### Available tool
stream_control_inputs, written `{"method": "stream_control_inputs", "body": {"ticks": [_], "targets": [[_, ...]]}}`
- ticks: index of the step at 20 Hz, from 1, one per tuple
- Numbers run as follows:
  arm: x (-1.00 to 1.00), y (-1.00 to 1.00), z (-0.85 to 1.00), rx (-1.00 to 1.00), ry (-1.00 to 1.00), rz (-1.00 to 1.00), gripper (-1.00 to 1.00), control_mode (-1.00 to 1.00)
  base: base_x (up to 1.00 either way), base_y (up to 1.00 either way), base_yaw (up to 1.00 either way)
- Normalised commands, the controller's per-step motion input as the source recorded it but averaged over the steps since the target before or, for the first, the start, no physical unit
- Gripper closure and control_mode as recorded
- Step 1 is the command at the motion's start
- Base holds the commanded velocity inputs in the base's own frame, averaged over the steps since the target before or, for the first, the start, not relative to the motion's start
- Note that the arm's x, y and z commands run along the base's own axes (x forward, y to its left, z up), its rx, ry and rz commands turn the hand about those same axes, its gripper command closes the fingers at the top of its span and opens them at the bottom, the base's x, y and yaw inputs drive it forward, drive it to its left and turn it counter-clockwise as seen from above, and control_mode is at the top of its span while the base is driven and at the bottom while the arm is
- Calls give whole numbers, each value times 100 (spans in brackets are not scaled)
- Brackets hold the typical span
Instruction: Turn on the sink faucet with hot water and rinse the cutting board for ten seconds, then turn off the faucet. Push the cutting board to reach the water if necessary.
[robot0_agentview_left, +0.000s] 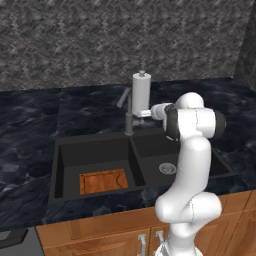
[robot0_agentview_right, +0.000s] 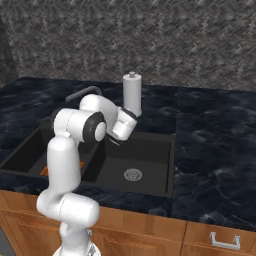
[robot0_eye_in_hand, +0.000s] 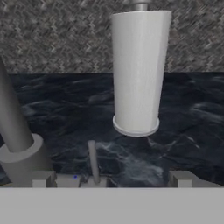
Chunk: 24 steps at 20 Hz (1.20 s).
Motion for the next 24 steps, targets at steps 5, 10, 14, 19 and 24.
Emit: {"method": "stream_control_inputs", "body": {"ticks": [5, 10, 14, 19, 24], "targets": [[12, 20, -7, 0, 0, 0, -100, -100, 0, 0, 0], [2, 0, -19, 0, -5, 0, -100, -100, 0, 0, 0], [0, 0, -23, 0, -11, 0, -100, -100, 0, 0, 0], [0, 0, -31, 0, -21, 0, -100, -100, 0, 0, 0], [0, 0, -32, 0, -13, 0, -100, -100, 0, 0, 0]]}}
